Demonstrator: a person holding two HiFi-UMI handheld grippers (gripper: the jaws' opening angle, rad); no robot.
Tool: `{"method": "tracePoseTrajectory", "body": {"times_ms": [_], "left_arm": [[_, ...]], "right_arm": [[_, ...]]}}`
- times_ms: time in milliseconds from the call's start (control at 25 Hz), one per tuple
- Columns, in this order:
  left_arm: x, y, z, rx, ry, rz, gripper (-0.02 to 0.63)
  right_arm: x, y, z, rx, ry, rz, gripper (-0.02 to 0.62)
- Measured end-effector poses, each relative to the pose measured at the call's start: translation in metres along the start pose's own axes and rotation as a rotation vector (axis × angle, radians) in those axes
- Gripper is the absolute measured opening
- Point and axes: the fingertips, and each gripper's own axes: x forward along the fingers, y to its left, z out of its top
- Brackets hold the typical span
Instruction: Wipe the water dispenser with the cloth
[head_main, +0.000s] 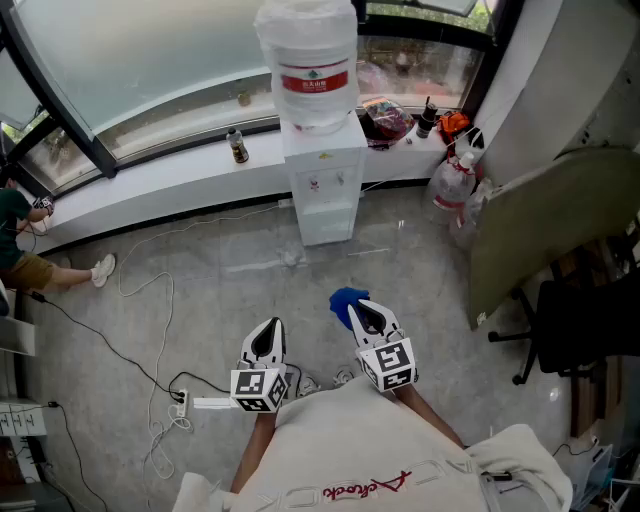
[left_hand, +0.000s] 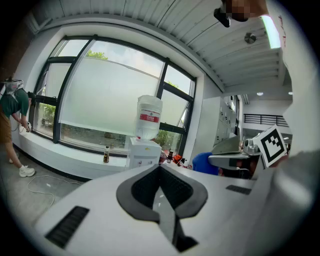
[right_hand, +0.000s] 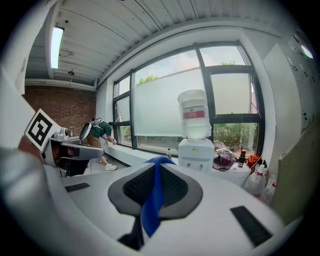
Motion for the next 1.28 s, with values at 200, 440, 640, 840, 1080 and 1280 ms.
{"method": "tracePoseTrajectory", "body": {"times_ms": [200, 440, 640, 840, 1080, 1280], "left_arm": [[0.008, -0.008, -0.002, 0.003, -0.005, 0.017, 0.012], [0.014, -0.022, -0.007, 0.008, -0.005, 0.037, 0.012], [0.024, -0.03, -0.013, 0.018, 0.01, 0.033, 0.012], [0.043, -0.028, -0.007, 0.025, -0.005, 0.021, 0.012], [0.071, -0.018, -0.004, 0.013, -0.008, 0.007, 0.012], [0.108, 0.013, 0.01, 0.0, -0.016, -0.001, 0.012]], "right_arm": [[0.001, -0.01, -0.002, -0.003, -0.008, 0.023, 0.037], [-0.002, -0.02, -0.006, 0.025, -0.03, 0.07, 0.037], [-0.004, -0.03, -0.015, 0.048, -0.021, 0.08, 0.038], [0.004, -0.038, -0.016, 0.056, -0.021, 0.085, 0.038], [0.028, -0.048, -0.011, 0.045, -0.015, 0.088, 0.038], [0.074, -0.061, 0.004, 0.033, -0.013, 0.075, 0.038]]}}
